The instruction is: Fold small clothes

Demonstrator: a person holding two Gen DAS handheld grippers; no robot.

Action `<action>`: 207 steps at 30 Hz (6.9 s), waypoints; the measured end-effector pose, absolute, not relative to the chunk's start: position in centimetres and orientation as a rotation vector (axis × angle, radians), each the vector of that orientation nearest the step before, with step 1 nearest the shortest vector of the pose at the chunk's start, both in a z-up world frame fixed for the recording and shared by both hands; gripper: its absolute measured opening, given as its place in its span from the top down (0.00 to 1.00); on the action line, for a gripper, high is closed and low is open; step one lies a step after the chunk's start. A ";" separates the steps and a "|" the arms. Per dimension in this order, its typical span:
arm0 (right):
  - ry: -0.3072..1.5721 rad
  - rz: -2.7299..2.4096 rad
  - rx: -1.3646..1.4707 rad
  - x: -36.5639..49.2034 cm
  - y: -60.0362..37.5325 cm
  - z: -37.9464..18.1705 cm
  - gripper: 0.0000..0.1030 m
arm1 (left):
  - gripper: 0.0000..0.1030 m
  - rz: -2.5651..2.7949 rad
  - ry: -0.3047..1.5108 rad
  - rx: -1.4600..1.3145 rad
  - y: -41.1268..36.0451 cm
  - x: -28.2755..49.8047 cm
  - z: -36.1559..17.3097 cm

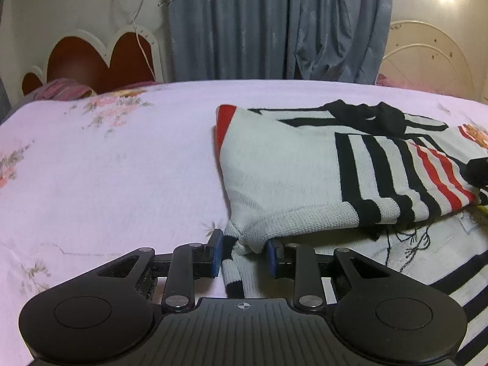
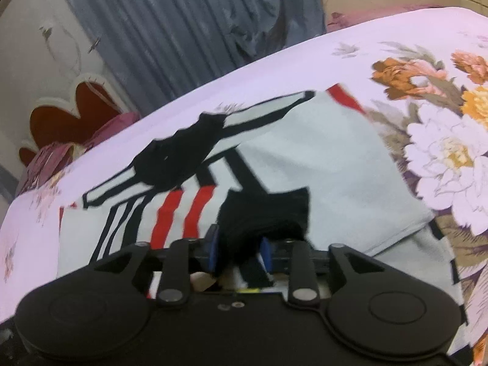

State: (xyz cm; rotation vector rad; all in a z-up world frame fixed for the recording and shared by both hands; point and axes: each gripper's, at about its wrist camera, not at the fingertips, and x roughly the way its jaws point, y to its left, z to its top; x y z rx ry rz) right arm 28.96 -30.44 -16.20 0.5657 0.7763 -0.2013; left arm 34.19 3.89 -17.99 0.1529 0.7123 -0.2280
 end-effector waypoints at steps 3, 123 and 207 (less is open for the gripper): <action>0.797 -0.199 0.536 29.1 -30.5 -16.5 0.91 | 0.73 -0.227 0.721 0.154 3.9 34.1 -18.1; 0.883 0.153 0.243 17.1 -25.3 -14.5 0.71 | 0.38 -0.332 0.837 0.219 -7.4 21.2 -16.4; 1.018 -0.173 0.332 1.1 -26.7 -15.3 0.76 | 0.51 -0.452 0.994 -0.123 8.5 11.6 -17.1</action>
